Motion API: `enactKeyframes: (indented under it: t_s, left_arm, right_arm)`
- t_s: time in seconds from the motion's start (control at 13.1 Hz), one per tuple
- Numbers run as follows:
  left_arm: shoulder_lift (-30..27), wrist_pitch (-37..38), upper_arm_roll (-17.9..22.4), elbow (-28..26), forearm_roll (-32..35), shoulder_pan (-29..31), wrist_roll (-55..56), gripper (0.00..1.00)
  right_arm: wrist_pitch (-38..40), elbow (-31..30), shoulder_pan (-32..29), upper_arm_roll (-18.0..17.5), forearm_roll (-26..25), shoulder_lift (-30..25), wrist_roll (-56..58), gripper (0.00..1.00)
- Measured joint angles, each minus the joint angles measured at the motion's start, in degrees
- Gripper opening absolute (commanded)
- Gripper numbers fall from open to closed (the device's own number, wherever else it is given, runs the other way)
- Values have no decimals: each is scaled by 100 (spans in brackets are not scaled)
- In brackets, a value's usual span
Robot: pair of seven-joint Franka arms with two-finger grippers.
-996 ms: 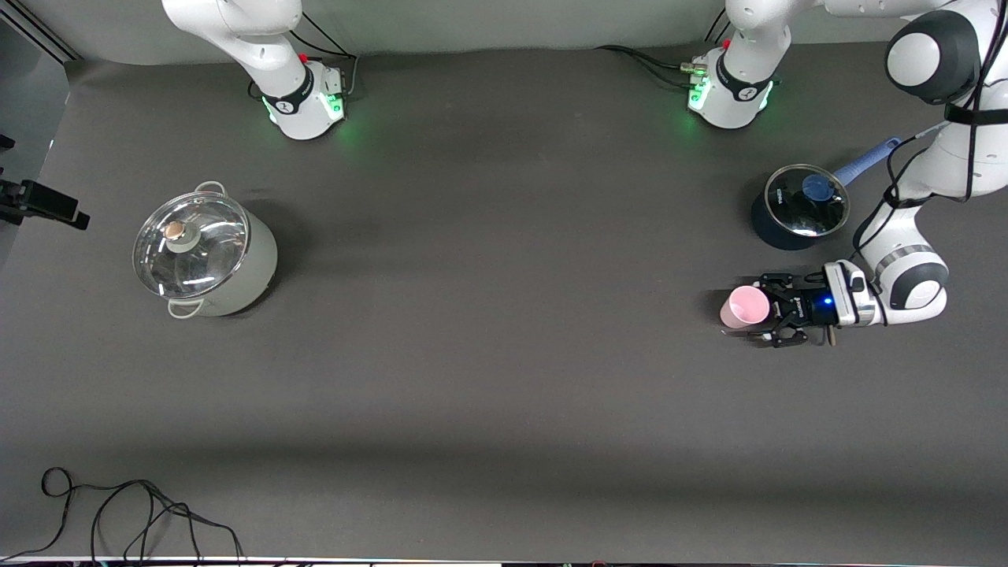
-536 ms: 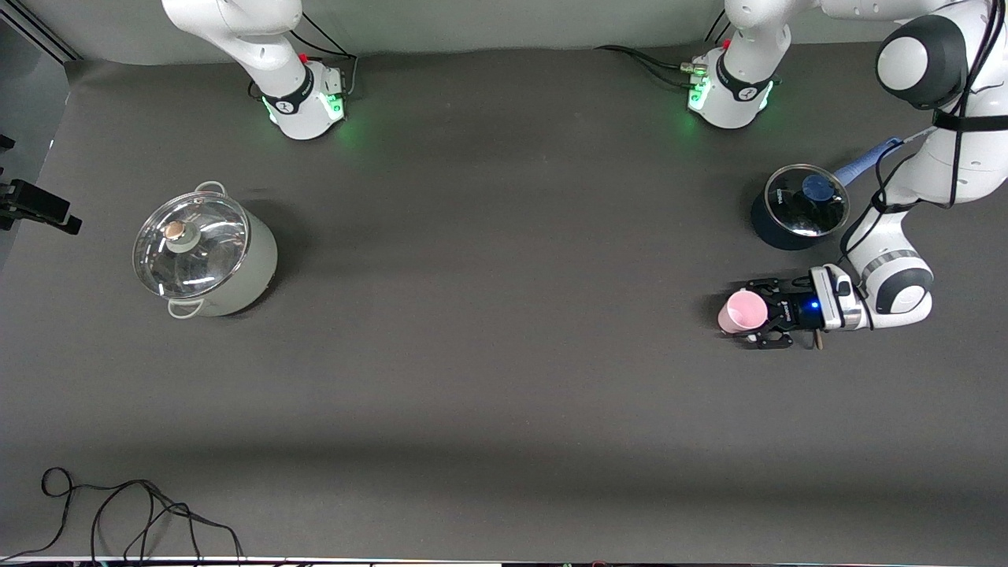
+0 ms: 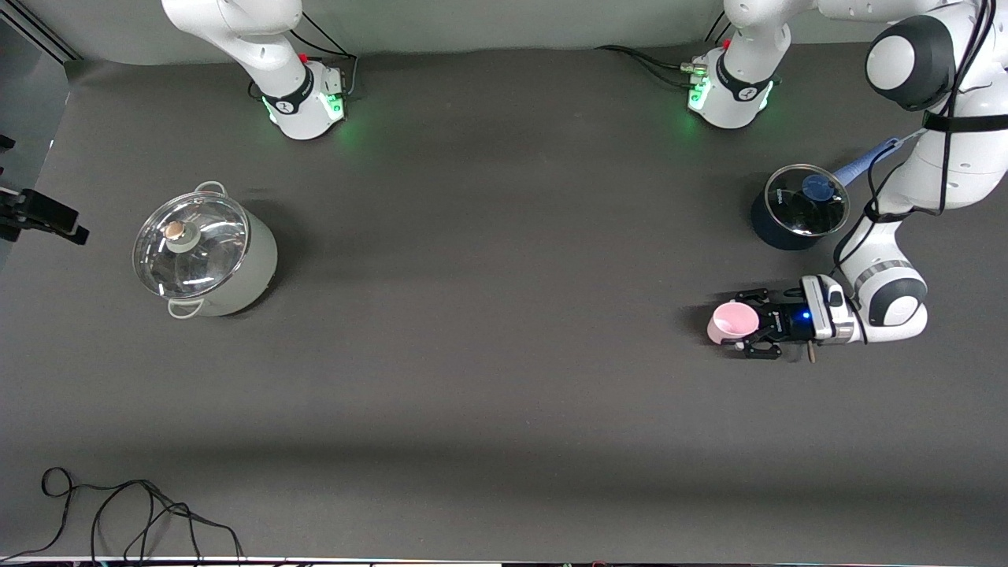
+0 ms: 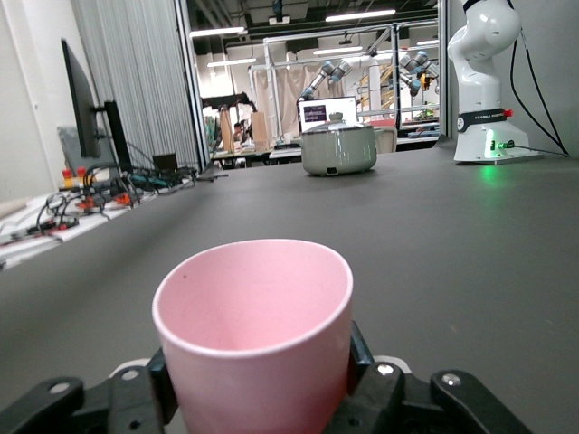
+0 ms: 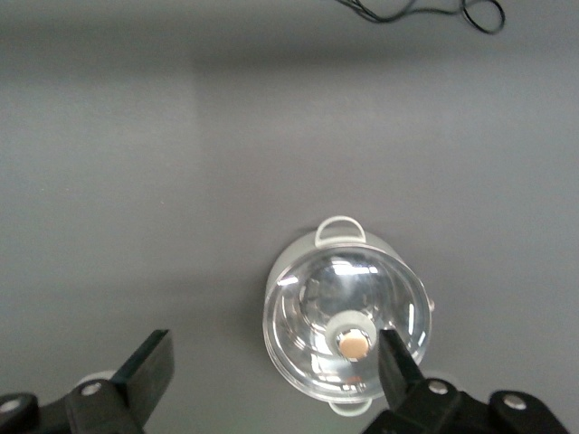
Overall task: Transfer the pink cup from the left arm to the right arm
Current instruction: 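Carry the pink cup with the left gripper toward the white pot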
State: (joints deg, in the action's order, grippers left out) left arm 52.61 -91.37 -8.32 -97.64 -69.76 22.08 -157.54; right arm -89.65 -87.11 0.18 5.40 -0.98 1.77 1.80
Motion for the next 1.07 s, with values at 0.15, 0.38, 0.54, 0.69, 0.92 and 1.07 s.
enactKeyframes:
  t_s: [0.15,0.38,0.54,0.69,0.92,1.07]
  left_arm:
    - [-17,-115,-329,269,-189,-18,18,0]
    - [-28,-936,-1062,565,-438,-39,349,0]
    - [-31,-2076,-1900,689,-488,-59,807,0]
    - [-41,-3329,-2746,857,-507,-89,1409,0]
    - [-74,-5224,-3862,1047,-507,-227,1957,0]
    - [-90,-6168,-4425,1184,-510,-409,2255,0]
  right_arm:
    - [-25,-55,163,-4,0,29,-1,100]
    - [-25,-63,205,-3,0,35,-1,100]
    - [-34,-62,240,-5,0,35,-1,100]
    - [-49,-49,267,-5,2,33,-1,100]
    - [-49,-49,267,16,21,33,-1,100]
    - [-52,-35,318,-3,64,33,-43,100]
